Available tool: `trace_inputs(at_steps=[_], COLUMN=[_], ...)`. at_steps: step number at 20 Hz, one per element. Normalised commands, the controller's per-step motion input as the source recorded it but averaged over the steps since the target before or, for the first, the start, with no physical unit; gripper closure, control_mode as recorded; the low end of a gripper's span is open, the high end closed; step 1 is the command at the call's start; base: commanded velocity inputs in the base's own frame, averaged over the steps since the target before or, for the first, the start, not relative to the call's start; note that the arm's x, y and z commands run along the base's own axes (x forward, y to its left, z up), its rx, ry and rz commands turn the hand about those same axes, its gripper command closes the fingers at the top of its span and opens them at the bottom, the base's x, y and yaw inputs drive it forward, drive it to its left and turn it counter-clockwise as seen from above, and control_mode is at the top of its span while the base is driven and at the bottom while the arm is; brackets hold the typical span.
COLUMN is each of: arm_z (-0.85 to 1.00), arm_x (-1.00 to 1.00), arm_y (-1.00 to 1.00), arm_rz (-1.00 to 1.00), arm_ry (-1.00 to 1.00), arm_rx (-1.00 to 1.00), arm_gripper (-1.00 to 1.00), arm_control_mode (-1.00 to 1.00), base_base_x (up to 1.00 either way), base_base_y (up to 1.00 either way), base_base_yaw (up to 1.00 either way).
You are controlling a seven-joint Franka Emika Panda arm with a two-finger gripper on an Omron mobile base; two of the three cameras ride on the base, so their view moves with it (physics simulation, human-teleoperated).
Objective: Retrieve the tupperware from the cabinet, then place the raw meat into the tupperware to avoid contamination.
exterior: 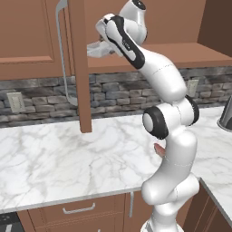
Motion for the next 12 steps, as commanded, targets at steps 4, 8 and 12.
trace_inputs(at_steps=[4, 8, 12], arm_z=[-0.54, -0.57, -0.55], arm_x=[0.0, 0.0, 0.0], arm_y=[0.19, 0.18, 0.2], arm_rz=[0.0, 0.0, 0.0], arm_ry=[0.12, 0.12, 0.1], arm_rx=[0.0, 0.0, 0.0], arm_gripper=[1.0, 1.0, 1.0], arm_control_mode=[-1.0, -1.0, -1.0], base_base_x=[0.0, 0.0, 0.0], base_base_y=[0.0, 0.0, 0.0], base_base_yaw=[0.0, 0.0, 0.0])
